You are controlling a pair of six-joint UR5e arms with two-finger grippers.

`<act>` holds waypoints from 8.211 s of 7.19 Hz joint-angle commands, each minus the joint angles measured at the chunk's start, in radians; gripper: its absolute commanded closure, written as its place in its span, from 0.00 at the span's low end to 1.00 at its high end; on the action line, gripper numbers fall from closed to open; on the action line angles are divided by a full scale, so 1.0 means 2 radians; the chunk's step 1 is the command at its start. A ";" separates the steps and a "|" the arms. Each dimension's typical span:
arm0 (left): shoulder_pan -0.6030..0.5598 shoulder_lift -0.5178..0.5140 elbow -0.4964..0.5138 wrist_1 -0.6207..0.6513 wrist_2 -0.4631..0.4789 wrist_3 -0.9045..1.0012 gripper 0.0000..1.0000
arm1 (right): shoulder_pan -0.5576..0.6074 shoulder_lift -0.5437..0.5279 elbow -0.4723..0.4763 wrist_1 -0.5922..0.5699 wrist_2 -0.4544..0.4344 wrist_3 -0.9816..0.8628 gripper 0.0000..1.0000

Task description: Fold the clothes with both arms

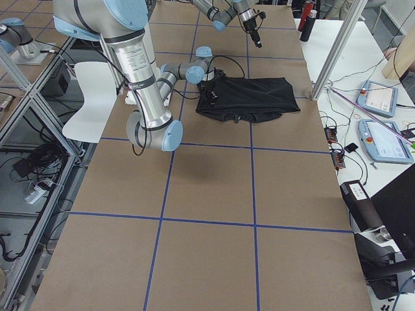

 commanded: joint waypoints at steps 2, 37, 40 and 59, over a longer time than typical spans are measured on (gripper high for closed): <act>-0.006 -0.002 -0.003 0.000 -0.002 -0.001 0.00 | -0.002 -0.003 -0.002 0.000 0.000 0.000 1.00; -0.006 -0.005 -0.029 0.021 -0.001 -0.020 0.00 | -0.063 -0.100 0.077 0.057 -0.084 0.724 0.28; -0.007 -0.004 -0.035 0.021 -0.001 -0.020 0.00 | -0.068 -0.101 0.072 0.057 -0.085 0.724 0.35; 0.167 0.117 -0.227 0.074 0.005 -0.269 0.00 | -0.064 -0.101 0.114 0.053 -0.080 0.723 1.00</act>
